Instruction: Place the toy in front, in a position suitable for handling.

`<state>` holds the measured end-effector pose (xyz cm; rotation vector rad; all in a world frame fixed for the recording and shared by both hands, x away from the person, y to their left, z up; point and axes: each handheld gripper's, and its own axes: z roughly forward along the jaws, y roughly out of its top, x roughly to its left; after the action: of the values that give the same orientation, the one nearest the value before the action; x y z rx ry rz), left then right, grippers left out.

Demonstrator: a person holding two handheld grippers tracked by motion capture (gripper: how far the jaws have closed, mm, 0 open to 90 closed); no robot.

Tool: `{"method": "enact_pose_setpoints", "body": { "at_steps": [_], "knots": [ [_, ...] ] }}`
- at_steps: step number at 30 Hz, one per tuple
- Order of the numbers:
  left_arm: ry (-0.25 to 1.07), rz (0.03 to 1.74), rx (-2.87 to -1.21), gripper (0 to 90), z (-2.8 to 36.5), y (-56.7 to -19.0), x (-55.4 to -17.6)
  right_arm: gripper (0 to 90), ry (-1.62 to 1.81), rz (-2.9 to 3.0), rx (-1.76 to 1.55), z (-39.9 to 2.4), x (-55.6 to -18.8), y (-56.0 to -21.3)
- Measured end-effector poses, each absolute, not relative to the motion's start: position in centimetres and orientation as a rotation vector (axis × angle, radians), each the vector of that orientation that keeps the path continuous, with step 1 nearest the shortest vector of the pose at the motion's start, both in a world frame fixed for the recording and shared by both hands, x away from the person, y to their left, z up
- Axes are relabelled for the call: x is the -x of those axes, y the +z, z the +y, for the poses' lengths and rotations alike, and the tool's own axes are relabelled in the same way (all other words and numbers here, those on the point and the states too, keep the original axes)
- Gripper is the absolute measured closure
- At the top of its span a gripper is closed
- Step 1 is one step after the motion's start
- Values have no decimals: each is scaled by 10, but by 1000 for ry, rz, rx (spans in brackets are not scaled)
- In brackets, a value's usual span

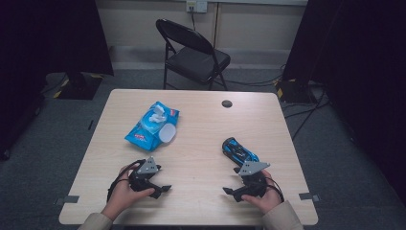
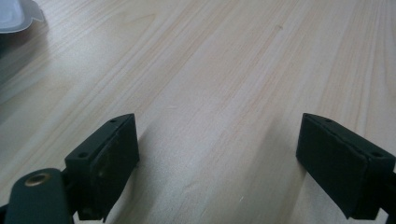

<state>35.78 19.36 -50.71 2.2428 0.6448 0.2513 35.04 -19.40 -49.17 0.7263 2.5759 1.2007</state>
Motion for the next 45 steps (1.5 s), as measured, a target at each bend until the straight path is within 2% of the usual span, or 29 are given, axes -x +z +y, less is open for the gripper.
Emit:
{"method": "enact_pose_setpoints", "body": {
  "at_steps": [11,27,45],
  "knots": [
    [252,641,-2246,113,193,-507,-358,137,1231,2485,-782,-202,-362,-469],
    [251,638,-2250,111,193,-507,-358,133,1192,2371,-962,-222,-417,-466],
    [251,636,-2251,106,193,-507,-358,131,1113,2471,-949,-199,-464,-489]
  ]
}}
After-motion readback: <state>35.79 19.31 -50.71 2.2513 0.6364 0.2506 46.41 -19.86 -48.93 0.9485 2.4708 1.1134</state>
